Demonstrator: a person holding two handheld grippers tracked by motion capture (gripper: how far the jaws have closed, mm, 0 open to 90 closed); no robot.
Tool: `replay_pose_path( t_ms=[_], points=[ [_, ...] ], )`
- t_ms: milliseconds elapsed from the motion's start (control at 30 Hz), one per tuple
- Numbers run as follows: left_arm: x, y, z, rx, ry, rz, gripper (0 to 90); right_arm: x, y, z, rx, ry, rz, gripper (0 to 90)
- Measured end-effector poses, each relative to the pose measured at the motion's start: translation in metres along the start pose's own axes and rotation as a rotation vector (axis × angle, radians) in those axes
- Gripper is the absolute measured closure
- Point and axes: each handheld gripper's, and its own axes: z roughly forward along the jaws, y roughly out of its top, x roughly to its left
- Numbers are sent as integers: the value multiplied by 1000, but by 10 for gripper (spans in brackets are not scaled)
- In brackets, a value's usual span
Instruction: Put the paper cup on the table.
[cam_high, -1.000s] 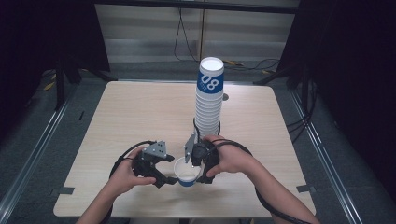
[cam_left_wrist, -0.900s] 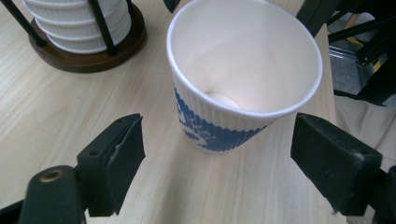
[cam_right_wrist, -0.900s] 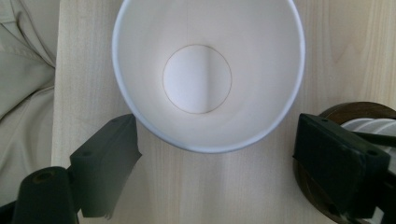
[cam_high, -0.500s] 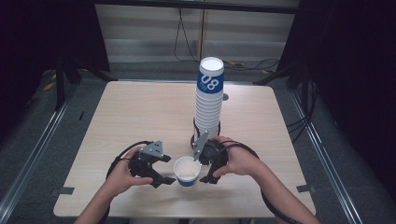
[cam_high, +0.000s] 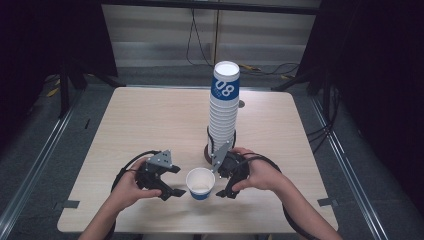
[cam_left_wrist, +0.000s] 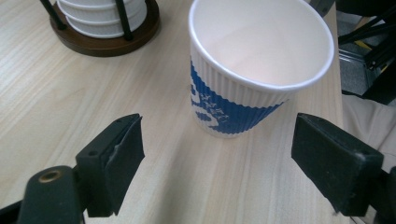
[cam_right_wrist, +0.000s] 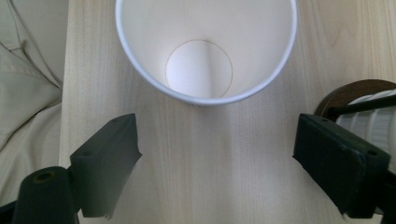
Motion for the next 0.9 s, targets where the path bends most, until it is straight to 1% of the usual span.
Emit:
replay_pose_path(
  t_ms=[33, 67, 167, 200, 333, 367, 400, 433, 533, 567, 600, 633, 667, 700, 733, 767, 800, 833, 867, 900],
  points=[
    [1, 0, -1, 0, 4, 5, 168, 0, -1, 0, 0, -3, -3, 136],
    [1, 0, -1, 2, 1, 0, 168, 1, -2, 0, -3, -5, 9, 136],
    [2, -1, 0, 2, 0, 5, 168, 2, -6, -1, -11, -3, 12, 136],
    [1, -1, 1, -7, 2, -4, 168, 3, -7, -1, -12, -7, 14, 136],
    [3, -1, 0, -3, 4, -5, 168, 4, -10, -2, -24, -9, 25, 137],
    [2, -1, -2, 7, 14, -10, 168, 4, -13, -2, -34, -5, 27, 136],
    [2, -1, -2, 7, 14, -10, 169, 4, -13, -2, -34, -5, 27, 136],
    [2, -2, -2, -5, 7, -12, 169, 4, -14, -1, -34, -3, 29, 137],
    [1, -7, -3, 0, 11, -19, 168, 5, -20, 1, -44, -1, 38, 137],
    [1, -8, -3, 4, 13, -19, 168, 4, -21, 1, -46, -5, 38, 137],
    [1, -8, -3, 4, 13, -19, 168, 2, -24, 2, -61, -8, 24, 137],
    [1, -10, -4, 8, 23, -23, 168, 2, -26, 3, -62, -7, 29, 137],
    [1, -11, -5, 4, 21, -34, 168, 2, -28, 3, -55, -9, 40, 137],
    [1, -12, -6, 11, 26, -36, 168, 2, -31, 3, -59, -9, 45, 136],
    [2, -13, -7, 14, 30, -30, 168, 1, -33, 3, -69, -10, 52, 137],
    [3, -13, -8, 11, 27, -28, 168, 0, -35, 3, -74, -15, 47, 136],
    [3, -14, -8, 4, 34, -40, 167, 0, -37, 3, -78, -17, 62, 137],
    [4, -15, -8, 1, 35, -43, 167, 0, -39, 2, -92, -17, 66, 137],
    [4, -15, -8, 1, 35, -43, 167, 0, -39, 2, -92, -17, 66, 137],
    [6, -16, -10, 15, 42, -40, 167, 0, -44, 1, -101, -23, 80, 136]
  ],
)
